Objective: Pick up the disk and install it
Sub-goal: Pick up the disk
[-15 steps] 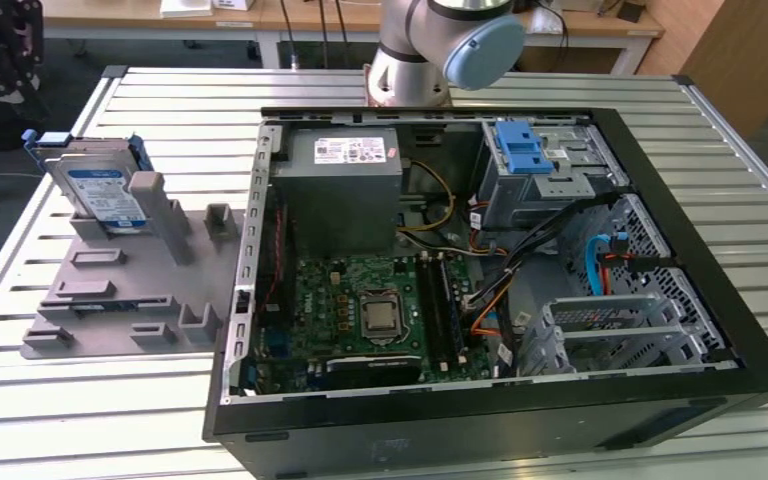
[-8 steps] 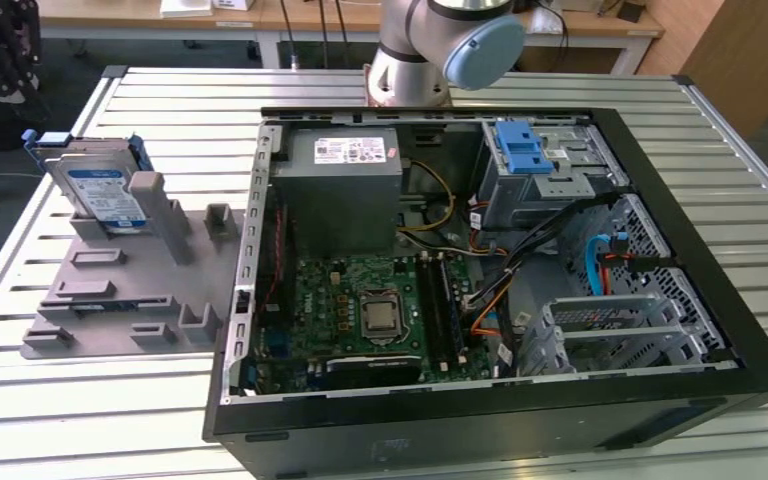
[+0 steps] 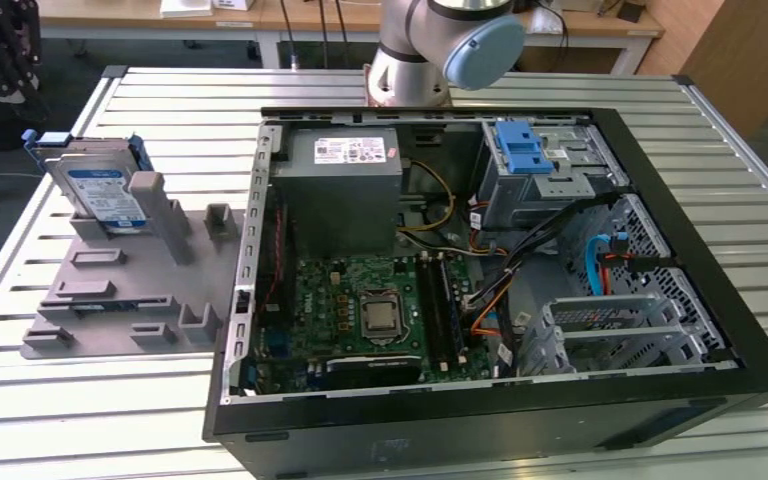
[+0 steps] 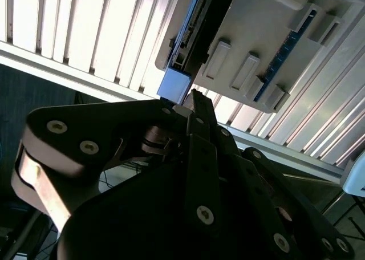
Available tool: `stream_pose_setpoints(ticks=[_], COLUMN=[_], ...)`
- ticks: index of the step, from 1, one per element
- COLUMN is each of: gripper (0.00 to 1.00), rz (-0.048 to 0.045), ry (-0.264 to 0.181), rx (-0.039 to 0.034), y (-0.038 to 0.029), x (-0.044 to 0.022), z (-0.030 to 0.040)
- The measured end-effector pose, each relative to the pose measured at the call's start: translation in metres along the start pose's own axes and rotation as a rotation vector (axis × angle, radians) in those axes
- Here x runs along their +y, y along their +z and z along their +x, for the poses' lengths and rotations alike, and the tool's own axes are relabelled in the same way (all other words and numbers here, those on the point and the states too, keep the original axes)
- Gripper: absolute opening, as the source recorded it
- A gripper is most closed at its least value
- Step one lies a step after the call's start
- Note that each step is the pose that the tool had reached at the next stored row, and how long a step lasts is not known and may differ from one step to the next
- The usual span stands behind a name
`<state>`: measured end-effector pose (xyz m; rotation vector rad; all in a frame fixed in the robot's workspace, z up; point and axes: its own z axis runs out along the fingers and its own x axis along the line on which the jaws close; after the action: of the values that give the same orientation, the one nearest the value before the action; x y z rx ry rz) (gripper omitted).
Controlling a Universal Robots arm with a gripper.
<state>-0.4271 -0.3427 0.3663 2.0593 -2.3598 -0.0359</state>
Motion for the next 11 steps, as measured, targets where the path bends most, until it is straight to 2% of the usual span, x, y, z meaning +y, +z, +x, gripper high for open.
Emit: stream_pose_setpoints(ticks=[6,7,8,9,10,11], gripper=[0.11,0.17,0.17,0.23,0.23,0.29], rz=[0.0009,0.0014,0.0017,0.0017,0.002,0.0024], ry=[0.0,-0.001,-0.003,-0.007,-0.015,-0.025], rx=[-0.0001,-0.0002,-0.0002,-0.0001,0.0001,0.0002], y=[0.0014,0.0021,0.0028,0.0034,0.0041,0.005], x=[-0.0001,-0.0001,0.0,0.0,0.0,0.0], z=[0.0,0.0,0.0,0.0,0.0,0.0001])
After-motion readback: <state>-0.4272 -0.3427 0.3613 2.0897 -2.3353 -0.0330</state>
